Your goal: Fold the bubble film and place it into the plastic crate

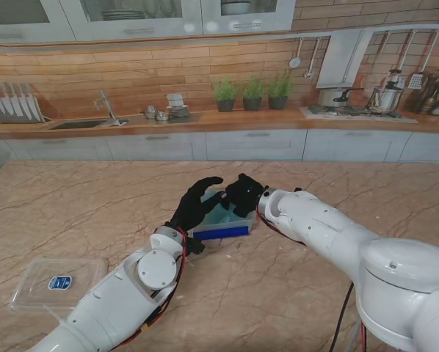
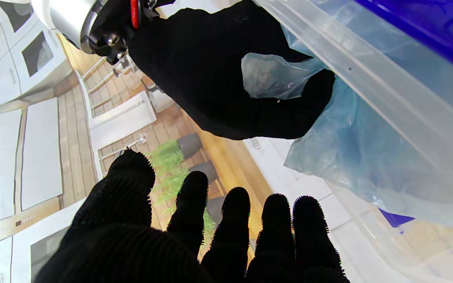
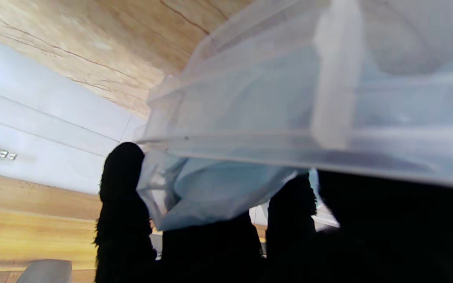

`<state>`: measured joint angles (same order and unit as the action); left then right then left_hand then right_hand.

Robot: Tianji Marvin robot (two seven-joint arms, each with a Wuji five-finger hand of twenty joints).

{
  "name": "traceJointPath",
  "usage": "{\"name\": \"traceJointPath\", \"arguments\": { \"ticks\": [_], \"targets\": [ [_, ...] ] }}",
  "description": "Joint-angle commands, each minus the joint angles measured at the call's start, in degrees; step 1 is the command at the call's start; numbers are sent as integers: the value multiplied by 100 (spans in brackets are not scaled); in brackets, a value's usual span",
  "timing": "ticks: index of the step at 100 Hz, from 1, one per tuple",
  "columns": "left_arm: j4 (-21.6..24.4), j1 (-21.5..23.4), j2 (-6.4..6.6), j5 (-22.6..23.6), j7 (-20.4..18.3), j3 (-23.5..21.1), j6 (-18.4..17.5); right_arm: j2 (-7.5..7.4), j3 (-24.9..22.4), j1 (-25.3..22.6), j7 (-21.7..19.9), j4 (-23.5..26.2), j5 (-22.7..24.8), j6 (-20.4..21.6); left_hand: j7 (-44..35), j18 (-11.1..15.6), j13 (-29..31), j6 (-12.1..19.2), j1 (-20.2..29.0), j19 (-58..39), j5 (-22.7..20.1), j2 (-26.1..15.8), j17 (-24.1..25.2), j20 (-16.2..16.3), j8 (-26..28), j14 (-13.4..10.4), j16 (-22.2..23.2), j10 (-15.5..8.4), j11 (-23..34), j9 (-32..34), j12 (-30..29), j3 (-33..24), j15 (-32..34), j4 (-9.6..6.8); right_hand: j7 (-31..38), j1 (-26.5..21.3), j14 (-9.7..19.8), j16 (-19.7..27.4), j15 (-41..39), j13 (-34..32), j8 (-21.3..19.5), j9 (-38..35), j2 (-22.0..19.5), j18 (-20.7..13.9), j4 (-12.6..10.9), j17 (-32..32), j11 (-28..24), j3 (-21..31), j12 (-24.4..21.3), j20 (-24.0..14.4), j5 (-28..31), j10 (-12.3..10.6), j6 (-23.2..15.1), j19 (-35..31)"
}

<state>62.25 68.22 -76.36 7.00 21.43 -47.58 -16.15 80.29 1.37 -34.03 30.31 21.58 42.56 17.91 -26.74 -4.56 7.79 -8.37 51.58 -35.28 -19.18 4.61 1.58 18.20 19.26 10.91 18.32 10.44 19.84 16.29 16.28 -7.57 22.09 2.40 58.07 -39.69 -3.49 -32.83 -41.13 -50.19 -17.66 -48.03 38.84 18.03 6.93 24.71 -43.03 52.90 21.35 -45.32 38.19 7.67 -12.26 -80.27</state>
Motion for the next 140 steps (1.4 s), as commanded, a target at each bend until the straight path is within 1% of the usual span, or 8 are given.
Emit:
{"name": "traceJointPath", "arguments": {
  "ticks": [1,18,45,67,91,119,127,140],
  "targets": [
    [28,-38,-70,-91,-26,55,-52,25,80,-227,-113,57,70,63,-165,78,130,149,-143,-165,296,-260,62,119,45,-19,39,-25,47,-50,55,-90,55,-126,-24,130,-257,5,-59,76,1,73,189,-1226,126,-61,18,134,8,1023,-110,128,17,1544],
    [-1,-109,-154,-370,-95,166,-77,32,68,-235,-113,42,52,54,-229,-114,140,150,-255,-628,475,-236,82,306,31,-19,34,-35,72,-163,40,-185,72,-122,-27,135,-264,2,-63,83,-14,77,180,-1223,130,-67,16,130,11,1020,-107,134,24,1541],
    [-192,-294,-307,-660,-143,357,-61,9,40,-256,-152,78,52,28,-244,-36,69,140,-312,-645,599,-238,89,299,15,-79,-6,-43,59,-290,31,-223,39,-121,-27,137,-268,1,-66,81,-22,73,155,-1225,133,-75,13,116,13,1019,-108,135,22,1541],
    [-255,-420,-341,-1003,-521,451,544,-19,-6,-275,-225,134,53,-19,-229,5,-134,169,-299,-351,721,-295,132,134,-28,-62,-138,9,-2,-438,-14,-187,-41,-121,-23,145,-277,-1,-67,93,-18,77,133,-1236,133,-89,16,86,13,1015,-111,138,24,1537],
    [-741,-618,-395,-701,-516,589,640,-39,-1,-278,-237,154,63,13,-213,194,-172,178,-202,329,718,-358,58,-207,-47,-127,-289,5,-13,-460,-32,-11,-238,-133,-52,314,-289,-2,-65,122,-7,103,125,-1219,111,-126,25,38,11,1009,-120,155,49,1536],
    [-878,-549,-397,-501,-401,618,740,-211,-108,-290,-236,419,217,-64,-170,223,-210,129,-135,753,710,-393,50,-394,-51,-69,-449,68,-98,-472,-79,77,-552,-138,-103,431,-295,-5,-64,163,-27,138,130,-1207,98,-160,24,25,14,998,-130,162,70,1529],
    [-883,-531,-394,-391,-328,633,842,-258,-136,-290,-241,489,253,-82,-162,208,-226,100,-113,930,711,-410,40,-475,-46,-25,-506,108,-152,-472,-111,121,-696,-138,-251,695,-305,0,-40,233,-70,208,128,-1162,49,-214,48,49,8,995,-117,188,132,1547],
    [-894,-531,-407,-354,-310,664,991,-415,-240,-289,-408,747,346,-118,-157,164,-283,65,-68,1145,696,-428,45,-568,-39,136,-534,166,-112,-453,-92,179,-840,-142,-900,1301,-342,-61,-30,580,-525,493,-109,-968,-205,-480,88,-93,9,873,-123,256,247,1576]
  ]
}}
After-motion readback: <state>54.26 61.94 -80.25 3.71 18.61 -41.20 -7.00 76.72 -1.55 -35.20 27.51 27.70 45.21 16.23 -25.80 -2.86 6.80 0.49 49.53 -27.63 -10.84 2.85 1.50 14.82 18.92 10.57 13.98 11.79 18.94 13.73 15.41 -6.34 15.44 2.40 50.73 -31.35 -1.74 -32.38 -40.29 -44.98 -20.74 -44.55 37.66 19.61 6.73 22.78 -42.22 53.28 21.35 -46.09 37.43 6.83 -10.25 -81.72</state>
